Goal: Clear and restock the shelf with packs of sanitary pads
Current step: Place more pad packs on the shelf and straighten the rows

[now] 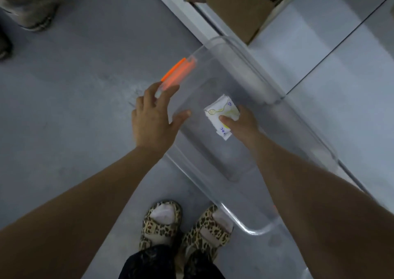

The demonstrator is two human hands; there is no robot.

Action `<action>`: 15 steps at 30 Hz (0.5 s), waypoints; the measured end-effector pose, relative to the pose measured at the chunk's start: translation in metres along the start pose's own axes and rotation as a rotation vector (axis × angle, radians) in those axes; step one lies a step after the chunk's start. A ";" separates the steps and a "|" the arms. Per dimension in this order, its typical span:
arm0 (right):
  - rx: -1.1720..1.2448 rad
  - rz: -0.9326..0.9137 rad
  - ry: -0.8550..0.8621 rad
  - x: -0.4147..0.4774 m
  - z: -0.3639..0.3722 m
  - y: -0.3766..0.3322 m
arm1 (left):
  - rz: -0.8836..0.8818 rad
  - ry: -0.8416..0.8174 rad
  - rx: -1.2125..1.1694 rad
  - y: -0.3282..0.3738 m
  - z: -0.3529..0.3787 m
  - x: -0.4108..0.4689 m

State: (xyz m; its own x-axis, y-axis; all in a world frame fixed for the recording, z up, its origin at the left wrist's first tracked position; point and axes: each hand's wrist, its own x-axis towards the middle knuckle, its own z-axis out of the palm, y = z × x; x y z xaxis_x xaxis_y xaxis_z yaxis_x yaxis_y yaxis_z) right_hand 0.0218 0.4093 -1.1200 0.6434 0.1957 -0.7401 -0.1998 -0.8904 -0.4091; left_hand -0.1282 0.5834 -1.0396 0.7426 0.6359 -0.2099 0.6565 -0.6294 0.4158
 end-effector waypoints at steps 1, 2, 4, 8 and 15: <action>0.016 0.003 0.003 0.003 0.010 0.006 | -0.007 -0.002 0.004 0.000 0.000 0.000; 0.033 0.013 0.008 0.005 0.020 0.010 | -0.010 -0.005 0.005 0.000 0.000 0.000; 0.065 0.049 0.029 -0.003 0.030 0.004 | -0.006 -0.013 0.010 -0.002 0.000 0.000; 0.173 0.076 0.085 -0.006 0.042 0.000 | 0.002 -0.004 0.016 -0.003 0.002 0.000; 0.166 0.076 0.010 -0.014 0.039 -0.003 | 0.004 -0.029 0.044 -0.004 0.003 0.000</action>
State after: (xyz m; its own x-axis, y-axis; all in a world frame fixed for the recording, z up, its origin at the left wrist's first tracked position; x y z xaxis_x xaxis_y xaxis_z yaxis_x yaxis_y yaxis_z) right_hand -0.0154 0.4250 -1.1298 0.6291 0.1259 -0.7671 -0.3668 -0.8220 -0.4357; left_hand -0.1304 0.5849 -1.0438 0.7486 0.6205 -0.2337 0.6580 -0.6517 0.3772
